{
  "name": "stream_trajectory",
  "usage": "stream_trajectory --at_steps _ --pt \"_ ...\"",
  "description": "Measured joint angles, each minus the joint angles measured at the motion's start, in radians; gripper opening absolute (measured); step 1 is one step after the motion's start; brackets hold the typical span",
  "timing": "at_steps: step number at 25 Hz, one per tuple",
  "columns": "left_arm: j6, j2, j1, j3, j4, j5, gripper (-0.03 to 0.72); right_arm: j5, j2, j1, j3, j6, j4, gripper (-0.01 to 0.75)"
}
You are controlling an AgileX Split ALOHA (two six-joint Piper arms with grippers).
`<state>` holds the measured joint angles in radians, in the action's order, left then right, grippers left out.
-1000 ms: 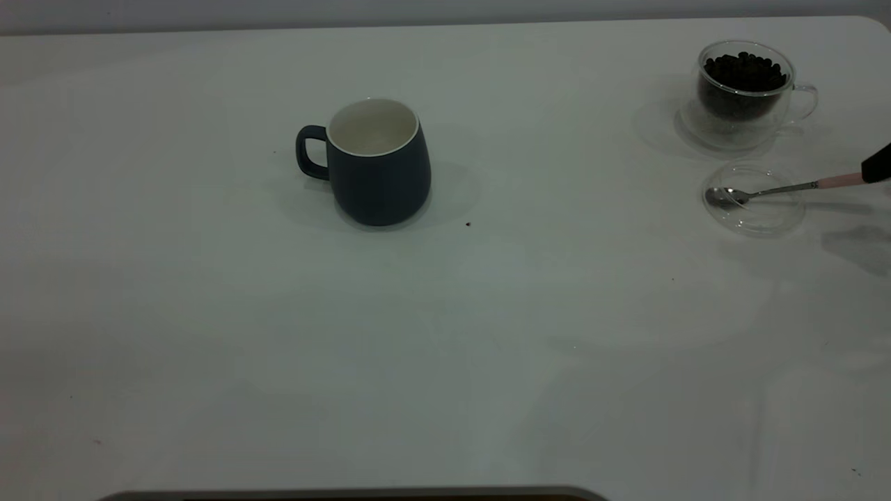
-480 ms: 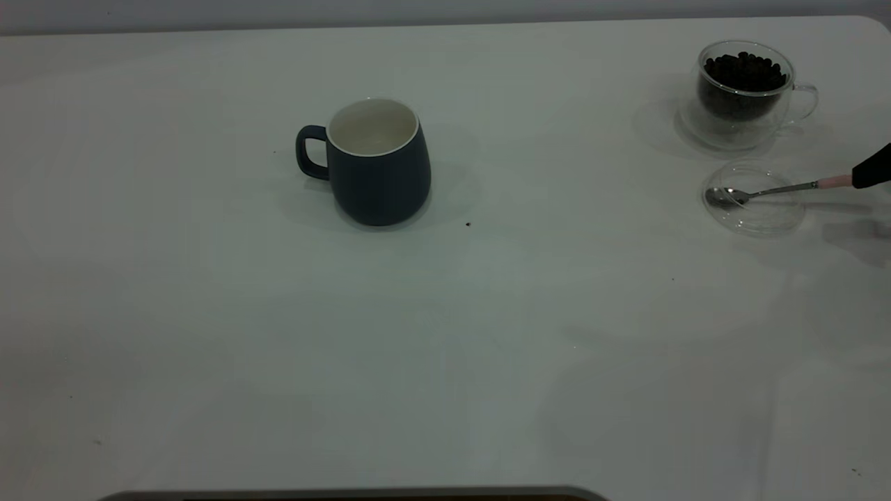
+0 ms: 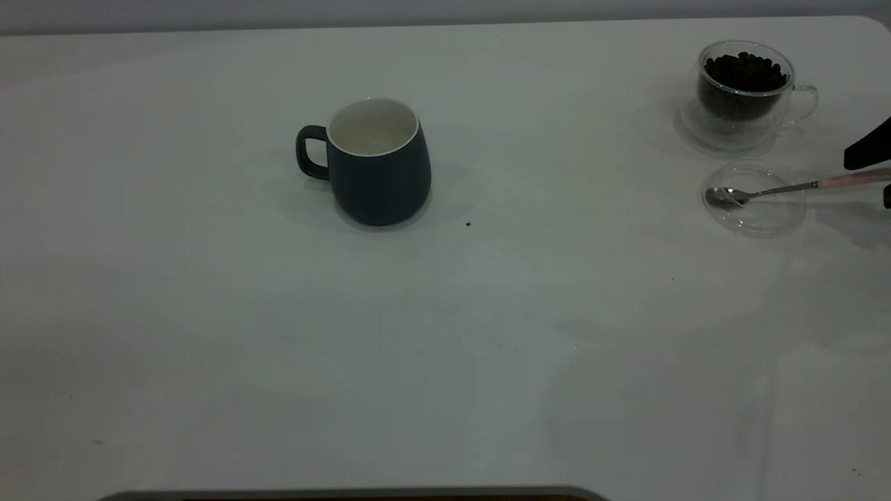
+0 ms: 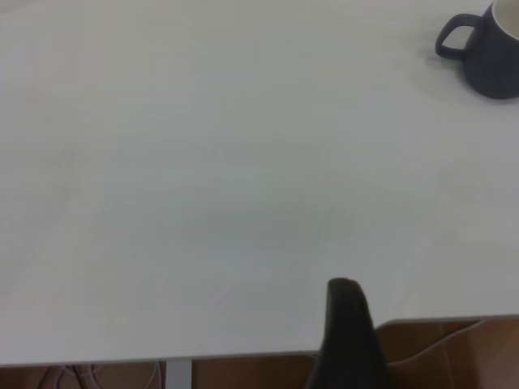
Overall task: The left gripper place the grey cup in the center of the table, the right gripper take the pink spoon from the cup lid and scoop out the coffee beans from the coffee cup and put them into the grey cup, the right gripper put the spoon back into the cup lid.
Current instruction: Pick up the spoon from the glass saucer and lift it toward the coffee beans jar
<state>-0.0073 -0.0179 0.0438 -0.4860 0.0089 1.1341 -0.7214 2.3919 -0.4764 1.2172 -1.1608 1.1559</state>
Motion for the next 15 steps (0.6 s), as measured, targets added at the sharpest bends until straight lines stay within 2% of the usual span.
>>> stream_trajectory --at_steps 9,15 --pt "0.000 0.000 0.000 0.000 0.000 0.000 0.588 -0.069 0.071 0.000 0.076 -0.019 -0.002 0.650" --pt "0.000 0.000 0.000 0.000 0.000 0.000 0.588 -0.094 0.074 0.000 0.083 -0.033 -0.022 0.613"
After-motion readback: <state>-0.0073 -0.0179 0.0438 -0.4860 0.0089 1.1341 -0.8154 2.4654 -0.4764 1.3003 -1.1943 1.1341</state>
